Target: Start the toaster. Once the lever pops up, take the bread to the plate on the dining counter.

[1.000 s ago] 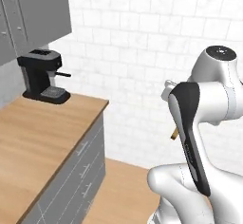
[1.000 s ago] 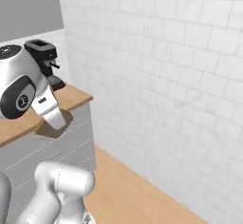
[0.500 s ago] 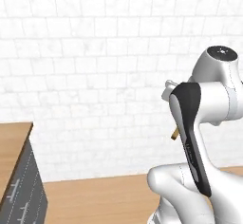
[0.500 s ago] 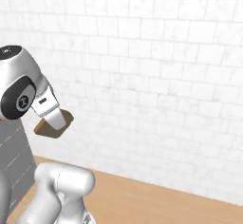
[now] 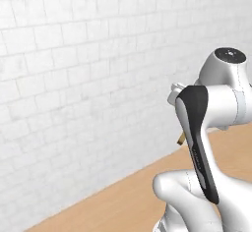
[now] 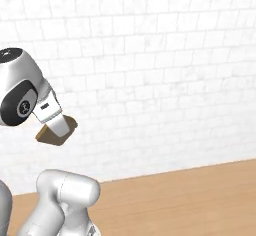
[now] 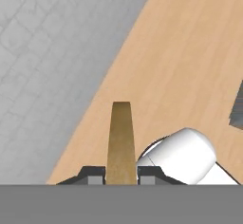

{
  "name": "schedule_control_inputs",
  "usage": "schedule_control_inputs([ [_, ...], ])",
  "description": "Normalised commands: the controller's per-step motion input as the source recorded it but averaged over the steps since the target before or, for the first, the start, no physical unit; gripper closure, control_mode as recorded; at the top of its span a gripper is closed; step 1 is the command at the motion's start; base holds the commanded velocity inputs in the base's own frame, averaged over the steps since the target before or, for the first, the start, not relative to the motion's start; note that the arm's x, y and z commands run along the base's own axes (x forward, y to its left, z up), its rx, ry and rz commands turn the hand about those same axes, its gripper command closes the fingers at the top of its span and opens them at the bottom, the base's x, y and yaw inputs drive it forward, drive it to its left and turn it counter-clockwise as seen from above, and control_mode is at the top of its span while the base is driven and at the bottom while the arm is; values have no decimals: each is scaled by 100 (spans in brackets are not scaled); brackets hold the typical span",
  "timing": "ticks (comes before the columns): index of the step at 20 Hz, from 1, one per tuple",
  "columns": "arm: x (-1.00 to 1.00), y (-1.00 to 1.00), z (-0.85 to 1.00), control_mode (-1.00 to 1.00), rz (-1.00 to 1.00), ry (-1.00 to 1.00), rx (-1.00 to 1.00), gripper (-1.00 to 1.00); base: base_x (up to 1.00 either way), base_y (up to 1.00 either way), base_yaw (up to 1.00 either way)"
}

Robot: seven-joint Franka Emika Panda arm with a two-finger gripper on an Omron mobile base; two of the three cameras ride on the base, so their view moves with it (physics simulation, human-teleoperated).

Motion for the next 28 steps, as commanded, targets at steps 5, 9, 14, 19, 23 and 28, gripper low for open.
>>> schedule_control_inputs([
  [5,0,0,0,100,0,0,0,100,24,0,-70],
  [9,0,0,0,100,0,0,0,100,48,1,-63],
  [14,0,0,0,100,0,0,0,100,65,13,-55],
  [19,0,0,0,100,0,0,0,100,83,2,-49],
  [23,0,0,0,100,0,0,0,100,90,0,-47],
  [28,0,0,0,100,0,0,0,100,97,3,-34],
])
